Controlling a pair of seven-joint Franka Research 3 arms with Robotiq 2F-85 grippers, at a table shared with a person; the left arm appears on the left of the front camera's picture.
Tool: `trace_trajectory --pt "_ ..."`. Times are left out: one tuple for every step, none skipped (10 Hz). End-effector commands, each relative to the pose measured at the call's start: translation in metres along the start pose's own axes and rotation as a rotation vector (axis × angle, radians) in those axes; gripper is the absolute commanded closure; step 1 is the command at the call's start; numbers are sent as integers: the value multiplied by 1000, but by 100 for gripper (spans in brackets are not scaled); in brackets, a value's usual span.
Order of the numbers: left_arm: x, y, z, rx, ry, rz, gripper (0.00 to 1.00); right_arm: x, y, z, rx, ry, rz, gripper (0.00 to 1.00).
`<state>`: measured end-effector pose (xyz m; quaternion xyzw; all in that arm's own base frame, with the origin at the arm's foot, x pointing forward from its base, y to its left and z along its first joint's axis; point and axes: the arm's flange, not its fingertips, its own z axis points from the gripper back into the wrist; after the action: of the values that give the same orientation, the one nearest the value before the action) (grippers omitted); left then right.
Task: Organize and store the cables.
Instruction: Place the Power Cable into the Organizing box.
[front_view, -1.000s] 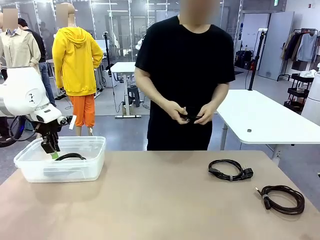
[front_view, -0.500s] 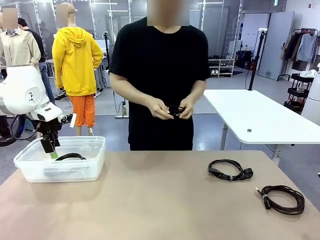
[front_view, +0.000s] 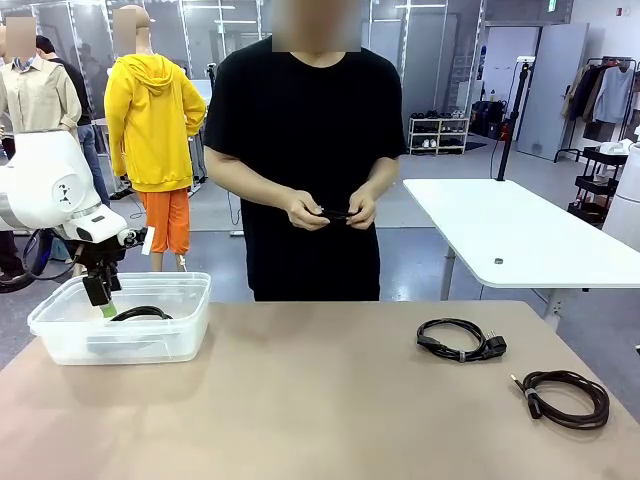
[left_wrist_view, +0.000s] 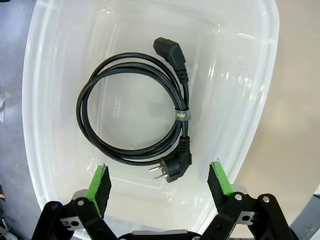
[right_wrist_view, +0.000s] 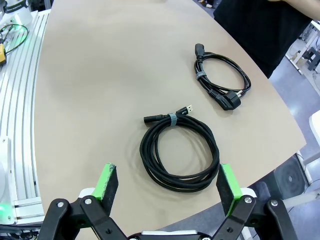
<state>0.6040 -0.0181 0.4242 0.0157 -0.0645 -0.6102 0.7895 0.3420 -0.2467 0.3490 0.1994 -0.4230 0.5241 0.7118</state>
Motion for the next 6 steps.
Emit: trace_trajectory --pt "-3 1 -1 -3 1 -12 2 3 2 1 7 18 -13 0" --pt "-3 1 -1 -3 1 -12 2 3 2 1 7 18 -13 0" --pt "-3 1 -1 -3 1 -12 2 3 2 1 7 18 -13 0" --pt "-3 1 -1 -3 1 -12 2 3 2 1 7 18 -13 0" --pt "-3 1 -1 -3 1 -12 2 3 2 1 7 18 -13 0" --pt "-3 1 -1 -3 1 -12 2 3 2 1 7 18 -13 0"
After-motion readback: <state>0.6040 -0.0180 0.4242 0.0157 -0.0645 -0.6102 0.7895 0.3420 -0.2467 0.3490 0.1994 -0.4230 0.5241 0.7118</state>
